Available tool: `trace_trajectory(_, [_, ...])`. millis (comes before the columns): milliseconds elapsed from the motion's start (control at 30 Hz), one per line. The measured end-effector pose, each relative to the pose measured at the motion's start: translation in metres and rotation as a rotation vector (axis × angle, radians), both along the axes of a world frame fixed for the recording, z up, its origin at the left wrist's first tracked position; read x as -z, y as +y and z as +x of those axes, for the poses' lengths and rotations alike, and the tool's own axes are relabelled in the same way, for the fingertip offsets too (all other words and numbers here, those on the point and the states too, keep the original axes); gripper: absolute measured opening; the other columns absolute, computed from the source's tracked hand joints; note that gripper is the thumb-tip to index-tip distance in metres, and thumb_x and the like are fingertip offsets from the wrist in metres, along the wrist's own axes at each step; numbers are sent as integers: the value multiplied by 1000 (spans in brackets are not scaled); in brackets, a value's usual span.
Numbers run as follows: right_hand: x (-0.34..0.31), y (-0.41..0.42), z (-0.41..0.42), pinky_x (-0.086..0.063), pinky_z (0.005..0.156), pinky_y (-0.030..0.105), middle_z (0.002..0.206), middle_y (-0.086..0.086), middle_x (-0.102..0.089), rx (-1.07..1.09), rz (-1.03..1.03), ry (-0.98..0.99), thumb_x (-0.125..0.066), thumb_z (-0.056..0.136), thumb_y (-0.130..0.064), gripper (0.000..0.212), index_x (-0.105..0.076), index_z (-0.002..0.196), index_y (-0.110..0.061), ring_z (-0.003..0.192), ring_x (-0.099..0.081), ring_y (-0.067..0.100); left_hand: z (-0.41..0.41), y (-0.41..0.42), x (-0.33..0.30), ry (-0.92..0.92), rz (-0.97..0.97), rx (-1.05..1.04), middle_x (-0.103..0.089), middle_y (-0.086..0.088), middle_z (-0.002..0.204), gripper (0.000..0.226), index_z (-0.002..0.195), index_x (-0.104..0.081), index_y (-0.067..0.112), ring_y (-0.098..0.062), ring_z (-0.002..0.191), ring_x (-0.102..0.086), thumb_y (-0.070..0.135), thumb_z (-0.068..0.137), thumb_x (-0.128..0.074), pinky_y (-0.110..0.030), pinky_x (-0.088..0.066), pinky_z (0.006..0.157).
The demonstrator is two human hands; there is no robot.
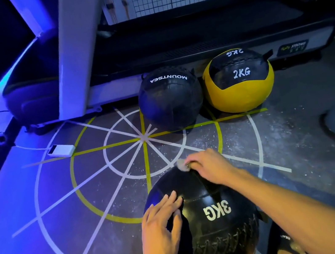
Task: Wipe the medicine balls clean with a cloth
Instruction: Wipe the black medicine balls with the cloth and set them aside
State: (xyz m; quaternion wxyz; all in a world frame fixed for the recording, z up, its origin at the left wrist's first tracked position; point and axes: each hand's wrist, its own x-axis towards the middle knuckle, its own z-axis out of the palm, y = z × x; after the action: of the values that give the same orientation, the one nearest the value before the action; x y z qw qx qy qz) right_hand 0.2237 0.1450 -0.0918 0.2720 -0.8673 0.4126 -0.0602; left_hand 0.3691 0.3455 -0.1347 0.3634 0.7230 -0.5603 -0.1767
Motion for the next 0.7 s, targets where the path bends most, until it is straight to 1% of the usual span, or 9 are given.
trace_trajectory(100, [-6, 30, -6, -58, 69, 21, 106, -6, -75, -26, 18, -43, -55, 104, -26, 24, -70, 118, -38, 66, -65, 1, 3, 2, 0, 25, -10, -41, -53, 42, 137, 40, 125, -68, 47, 10, 135, -46, 18, 97, -68, -32, -39, 109])
trace_trajectory(233, [-8, 54, -19, -52, 101, 23, 129, -13, -69, -217, 91, -103, -57, 102, -22, 27, -70, 120, -38, 104, -70, 3, 14, 2, 4, 0, 30, -40, -48, 44, 139, 45, 122, -64, 52, 11, 135, -44, 16, 95, -62, -37, -39, 113])
trace_trajectory(300, [-6, 34, -29, -52, 76, 9, 120, -12, -72, -56, 81, -69, -58, 102, -22, 28, -68, 123, -38, 78, -65, -10, 16, 4, 5, -8, 58, -12, -47, 41, 143, 53, 128, -64, 49, 11, 138, -41, 7, 96, -65, -39, -34, 118])
trace_trajectory(367, [1, 14, -44, -44, 57, 8, 109, -10, -71, 111, 84, -7, -57, 103, -18, 27, -68, 125, -30, 61, -58, -9, 21, 5, 5, 2, 59, -16, -46, 43, 143, 56, 128, -63, 50, 12, 138, -41, 3, 96, -64, -39, -27, 121])
trace_trajectory(467, [9, 1, -81, -40, 53, 12, 101, -7, -74, 316, 124, -22, -59, 102, -16, 21, -70, 115, -27, 62, -59, -5, 38, 6, 7, 66, 63, -95, -49, 47, 135, 59, 119, -66, 50, 12, 135, -45, -4, 95, -60, -37, -25, 123])
trace_trajectory(533, [13, -3, -106, -39, 52, 17, 92, -4, -75, 509, 177, -142, -60, 101, -16, 14, -70, 103, -26, 61, -60, -3, 48, 5, 0, 162, 99, -213, -57, 45, 125, 56, 108, -67, 49, 5, 131, -53, -5, 95, -58, -34, -35, 116])
trace_trajectory(633, [28, -4, -123, -47, 67, 29, 90, 0, -74, 673, 253, -228, -61, 101, -18, 12, -69, 93, -20, 80, -67, 14, 48, -9, -22, 116, 107, -260, -57, 29, 133, 29, 115, -64, 48, -9, 131, -55, 24, 100, -61, -30, -42, 101])
trace_trajectory(667, [34, 0, -123, -49, 70, 31, 89, 0, -74, 680, 288, -237, -60, 101, -19, 13, -69, 91, -21, 82, -67, 17, 44, -14, -26, 75, 128, -211, -52, 26, 140, 28, 127, -62, 47, -7, 136, -49, 41, 100, -58, -31, -40, 106])
trace_trajectory(700, [39, 4, -119, -51, 74, 33, 89, 0, -74, 678, 314, -258, -60, 101, -18, 14, -69, 90, -22, 85, -69, 19, 40, -18, -28, 40, 152, -142, -43, 27, 147, 42, 137, -56, 47, -3, 141, -40, 59, 98, -51, -34, -36, 113])
